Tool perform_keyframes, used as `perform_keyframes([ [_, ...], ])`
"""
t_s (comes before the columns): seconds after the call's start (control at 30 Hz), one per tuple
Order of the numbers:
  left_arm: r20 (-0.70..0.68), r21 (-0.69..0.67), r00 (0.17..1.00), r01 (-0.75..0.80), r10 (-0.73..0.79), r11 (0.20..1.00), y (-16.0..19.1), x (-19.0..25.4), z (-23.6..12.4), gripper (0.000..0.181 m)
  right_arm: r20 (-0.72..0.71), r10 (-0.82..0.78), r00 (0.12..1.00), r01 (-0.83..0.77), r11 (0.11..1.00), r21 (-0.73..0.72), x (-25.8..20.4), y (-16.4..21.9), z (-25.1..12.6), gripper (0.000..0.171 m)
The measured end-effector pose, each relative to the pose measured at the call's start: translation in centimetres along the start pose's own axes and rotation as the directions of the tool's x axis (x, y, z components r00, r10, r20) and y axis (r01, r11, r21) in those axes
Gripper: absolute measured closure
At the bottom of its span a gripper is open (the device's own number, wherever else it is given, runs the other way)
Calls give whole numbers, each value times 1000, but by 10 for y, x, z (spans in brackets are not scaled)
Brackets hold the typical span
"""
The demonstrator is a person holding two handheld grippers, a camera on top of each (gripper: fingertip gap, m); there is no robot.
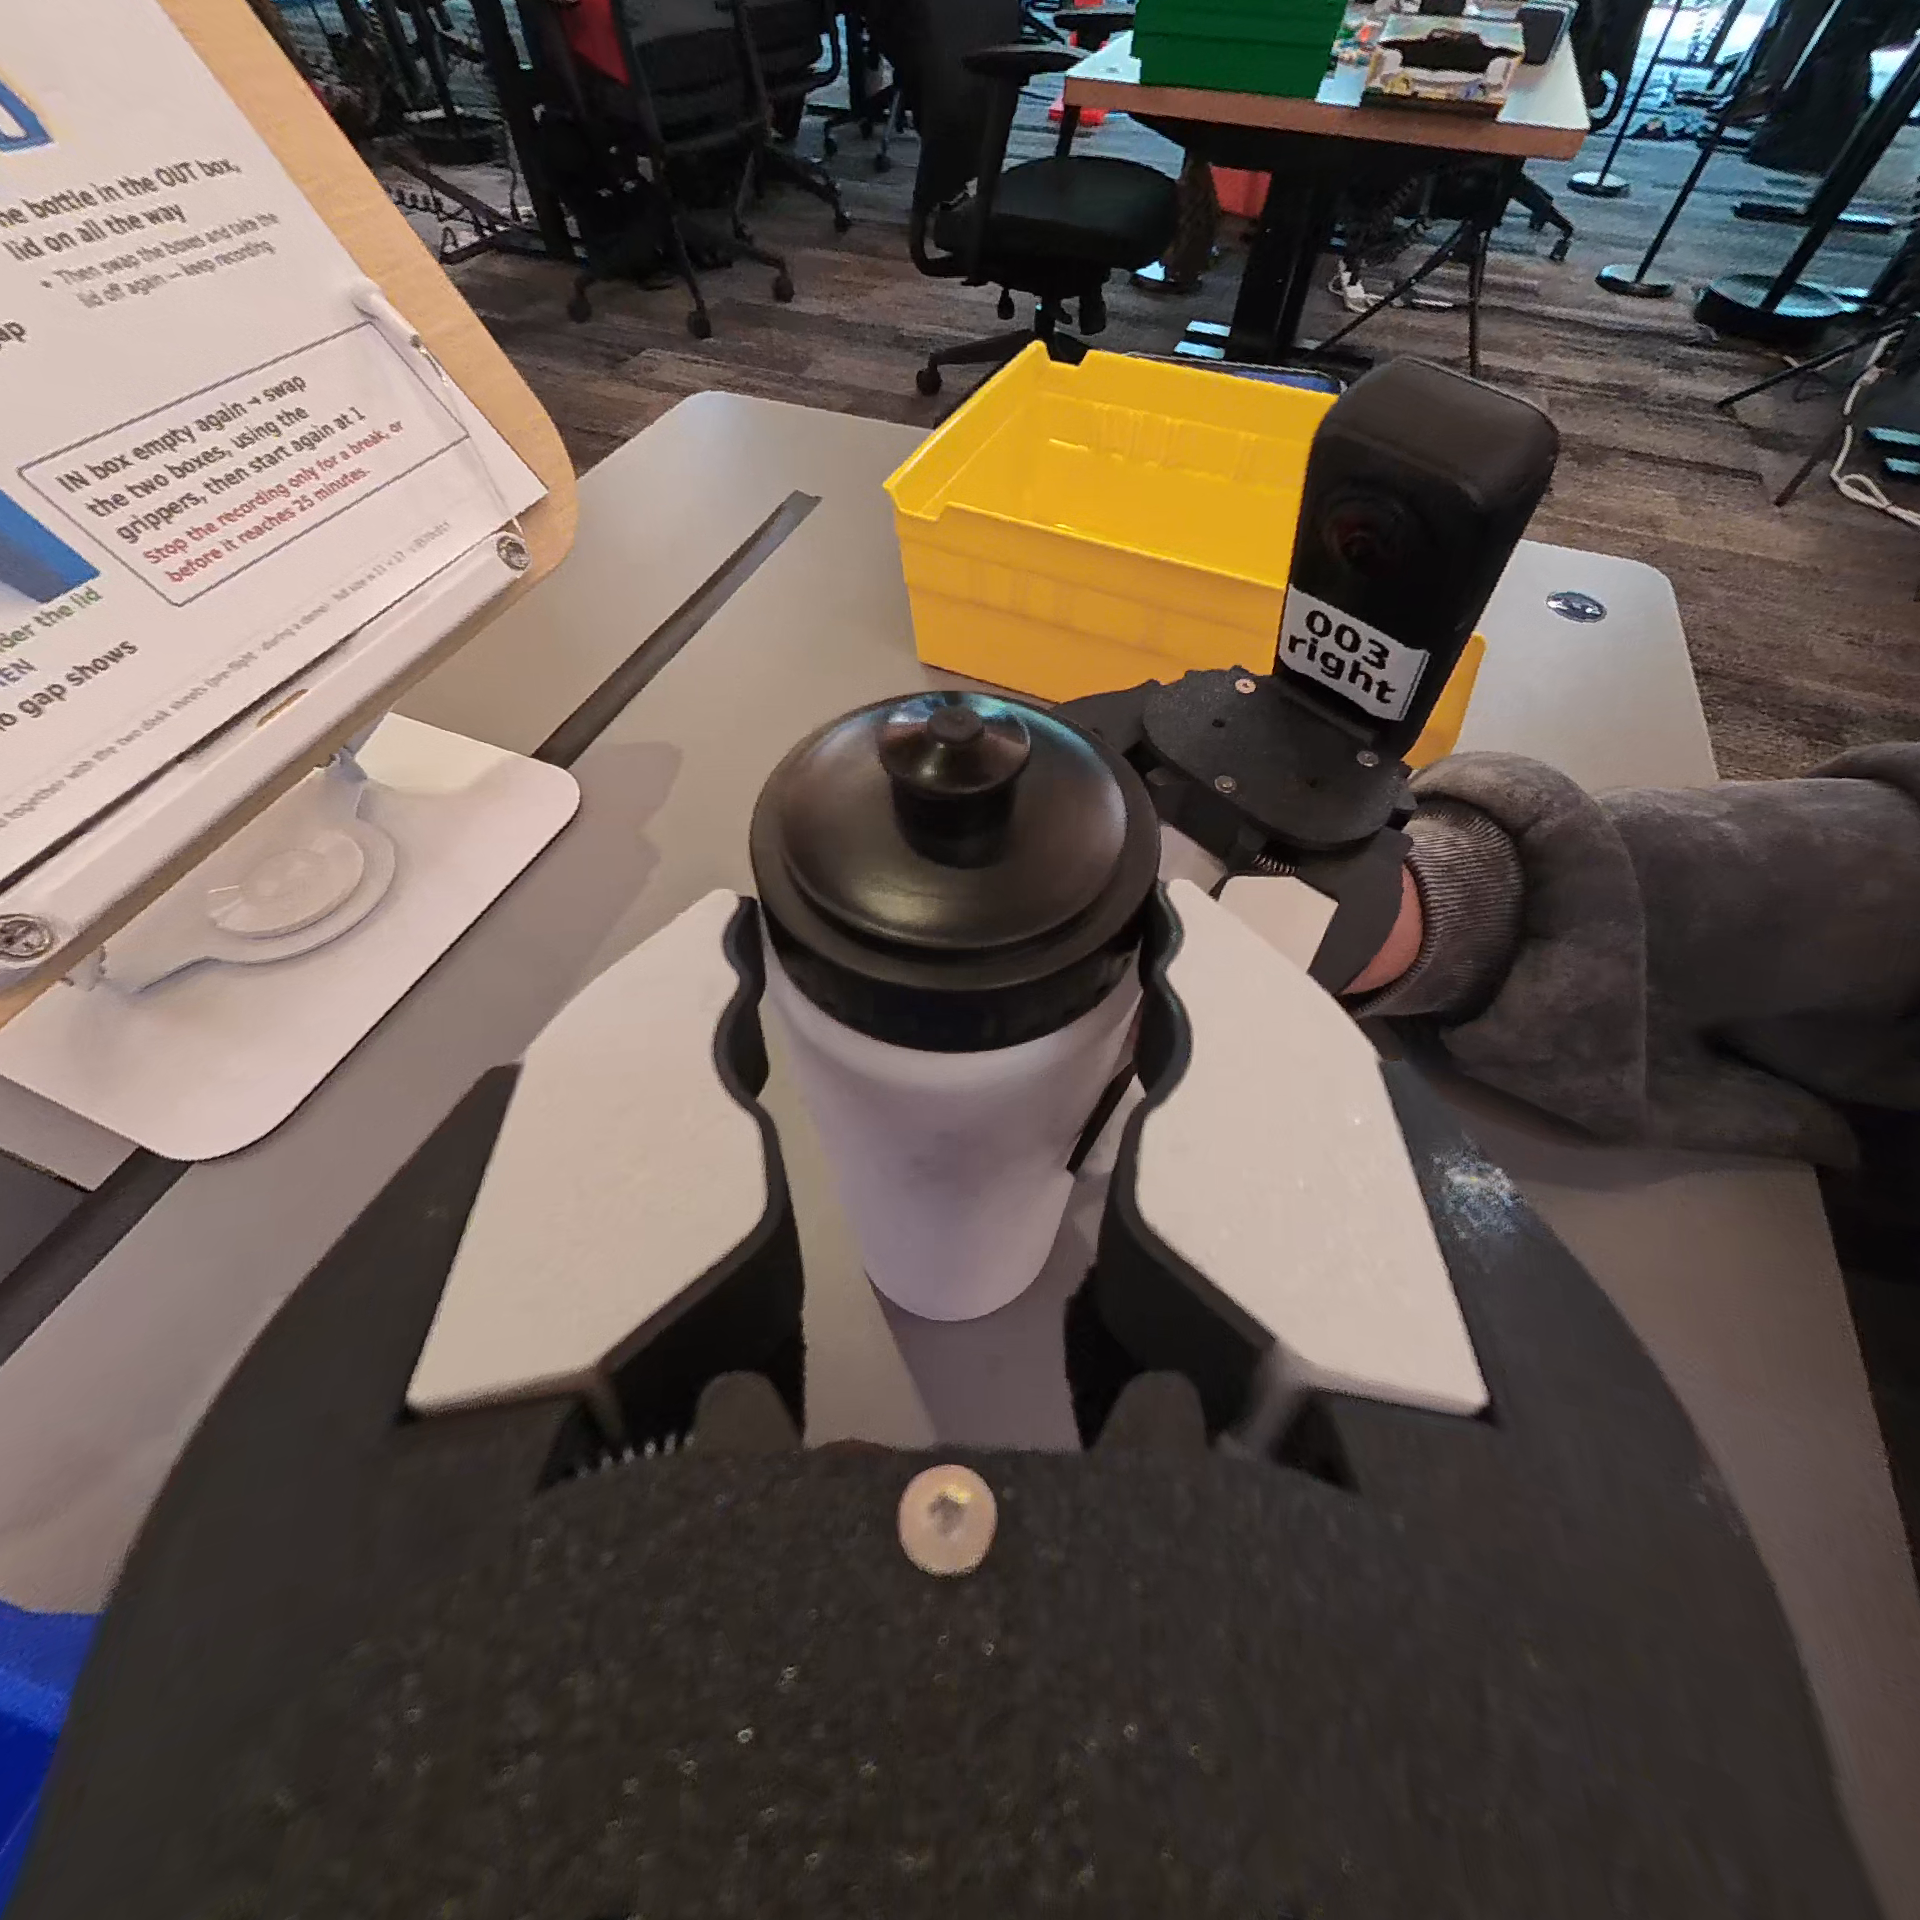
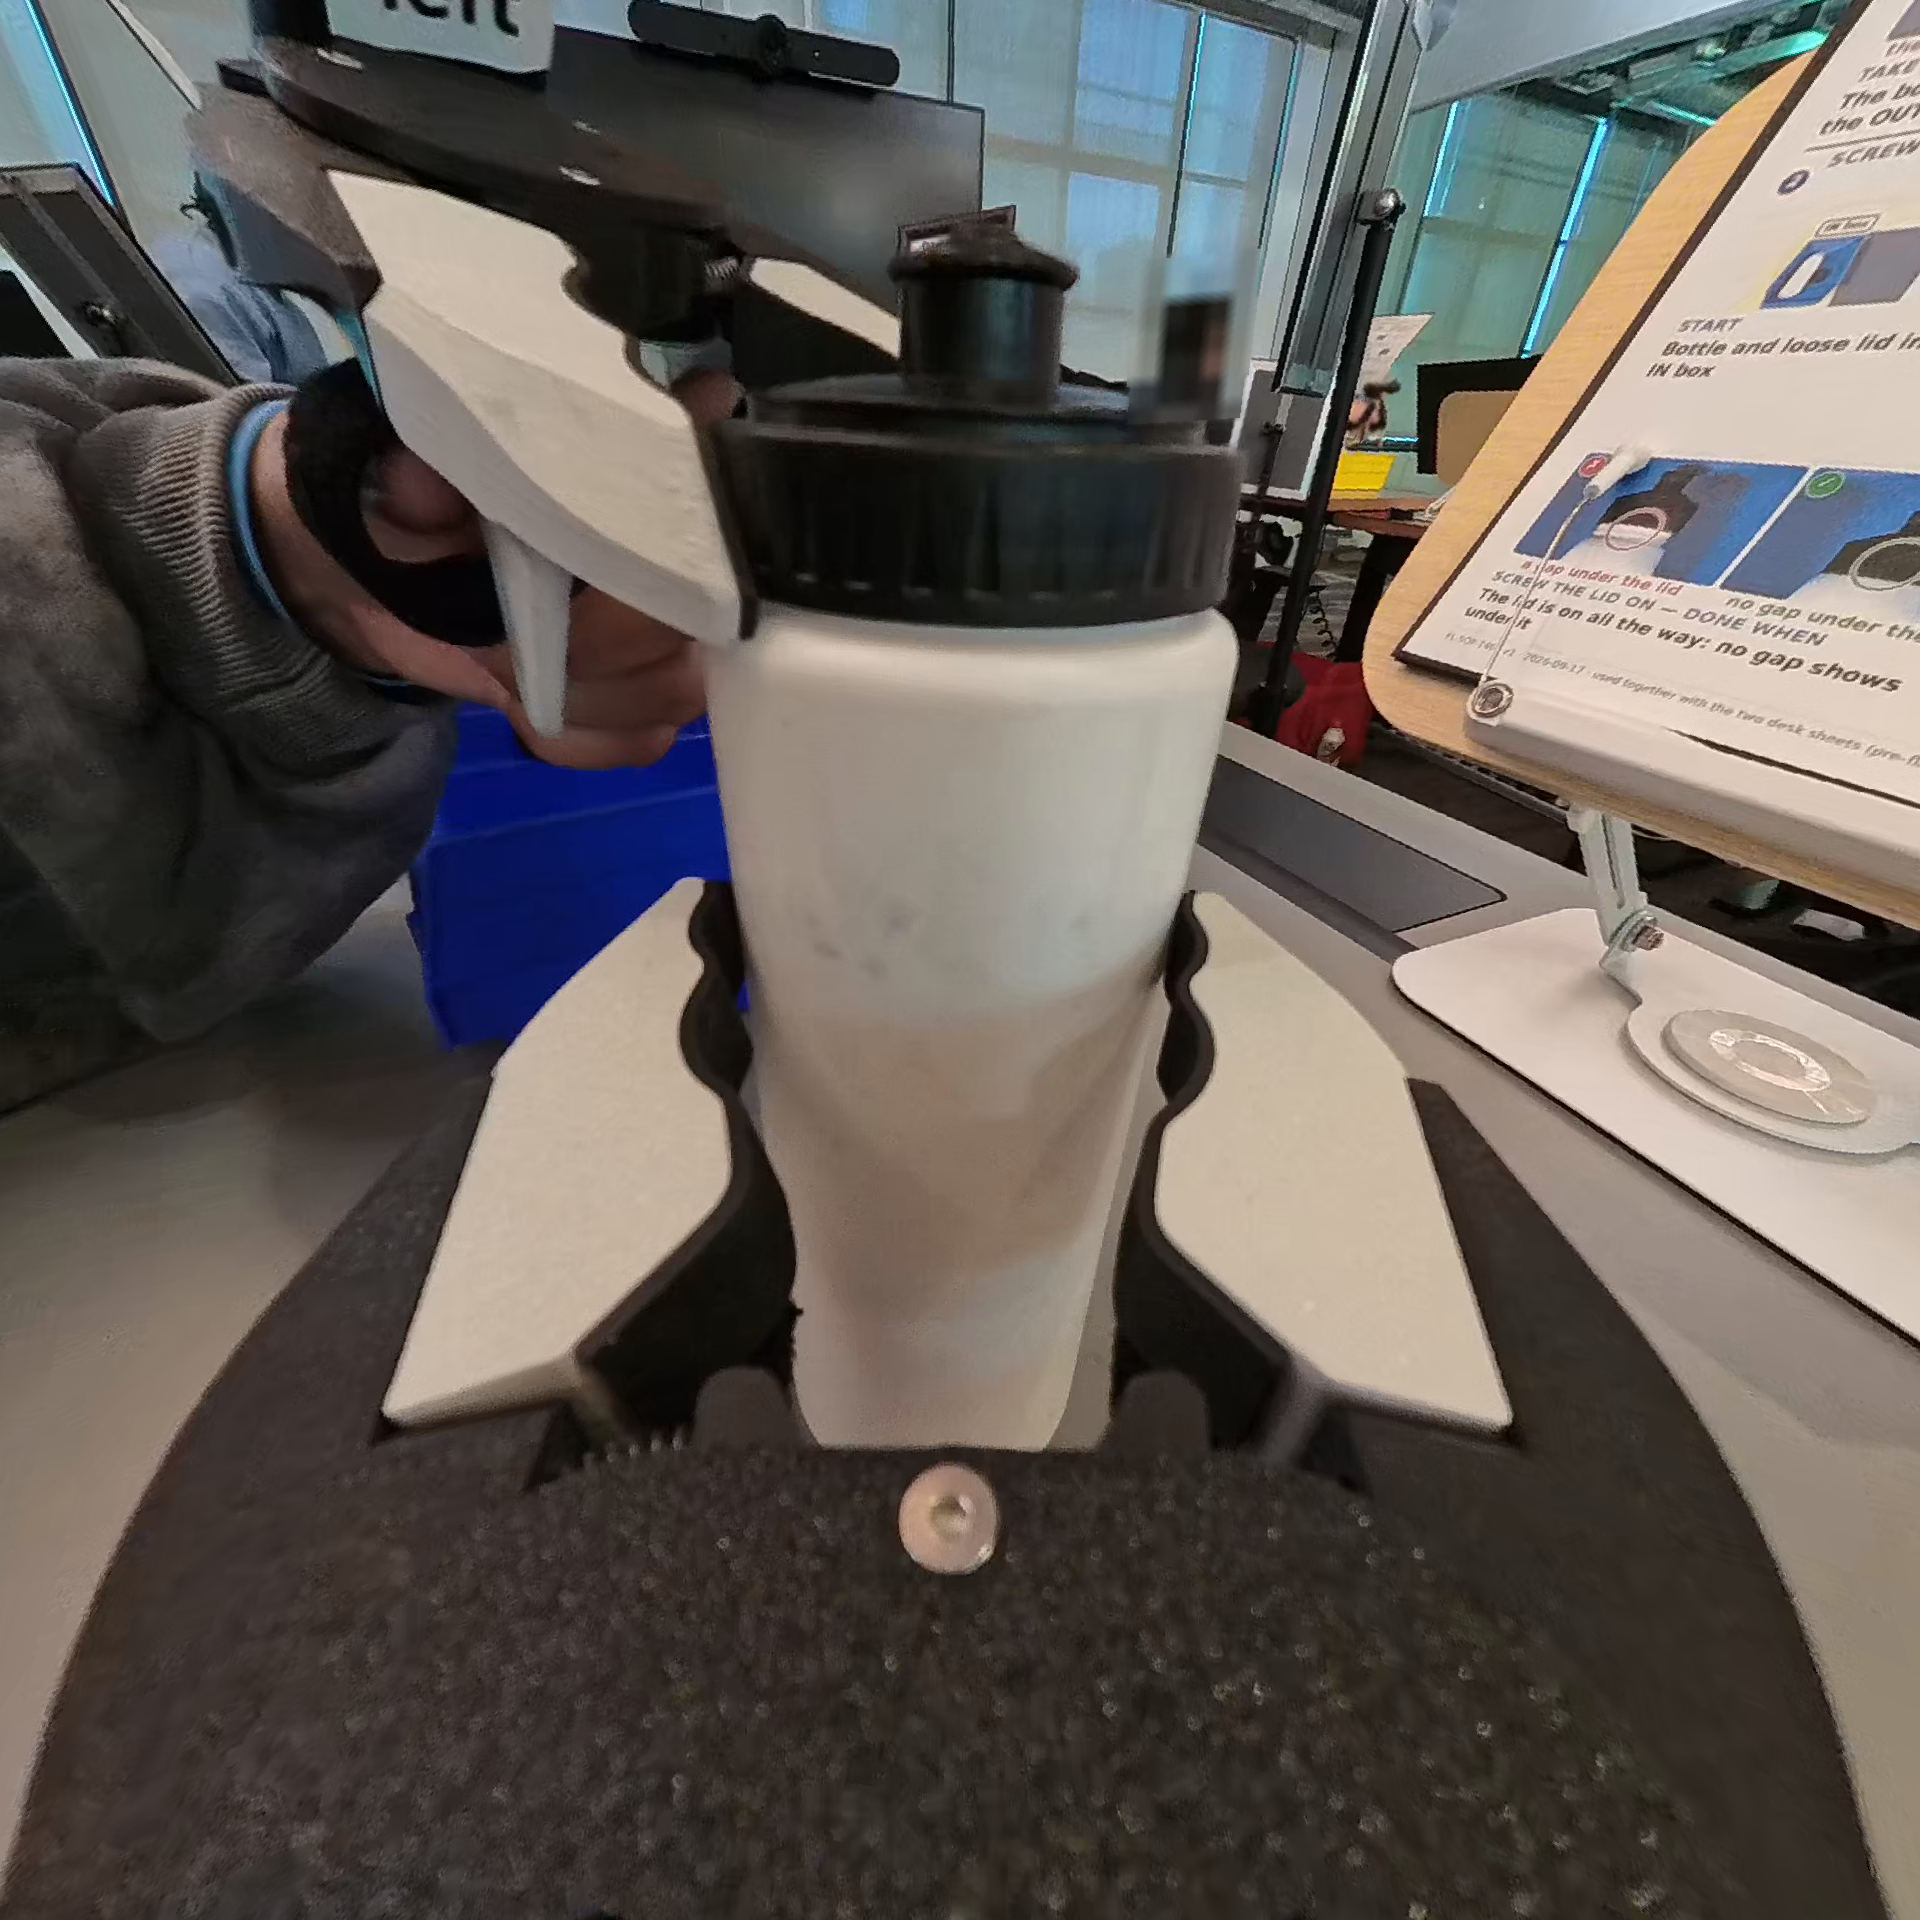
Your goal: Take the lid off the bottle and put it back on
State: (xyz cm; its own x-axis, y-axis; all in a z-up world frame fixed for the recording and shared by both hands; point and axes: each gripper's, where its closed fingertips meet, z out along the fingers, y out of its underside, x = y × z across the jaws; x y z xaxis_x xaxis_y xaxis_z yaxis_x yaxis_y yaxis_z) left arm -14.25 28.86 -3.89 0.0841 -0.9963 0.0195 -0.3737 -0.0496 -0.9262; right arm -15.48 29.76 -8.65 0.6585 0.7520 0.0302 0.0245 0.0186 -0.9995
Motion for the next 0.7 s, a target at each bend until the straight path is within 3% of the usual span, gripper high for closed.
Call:
perform_keyframes([
  [0.33, 4, 32, 996, 85, -85, 996, -3, -2, 1, 111, 14, 17, 1000, -17, 1000, 4, 1, 0, 0, 93],
  [0.53, 245, 190, 942, 187, -231, 964, -16, -10, 0, 103, -41, 34, 999, -34, 999, 2, 11, -1, -3, 93],
  [0.7, 381, 180, 884, 215, -270, 960, -8, -11, 11, 104, -64, -6, 998, 4, 1000, -21, 6, 1, 1, 93],
])
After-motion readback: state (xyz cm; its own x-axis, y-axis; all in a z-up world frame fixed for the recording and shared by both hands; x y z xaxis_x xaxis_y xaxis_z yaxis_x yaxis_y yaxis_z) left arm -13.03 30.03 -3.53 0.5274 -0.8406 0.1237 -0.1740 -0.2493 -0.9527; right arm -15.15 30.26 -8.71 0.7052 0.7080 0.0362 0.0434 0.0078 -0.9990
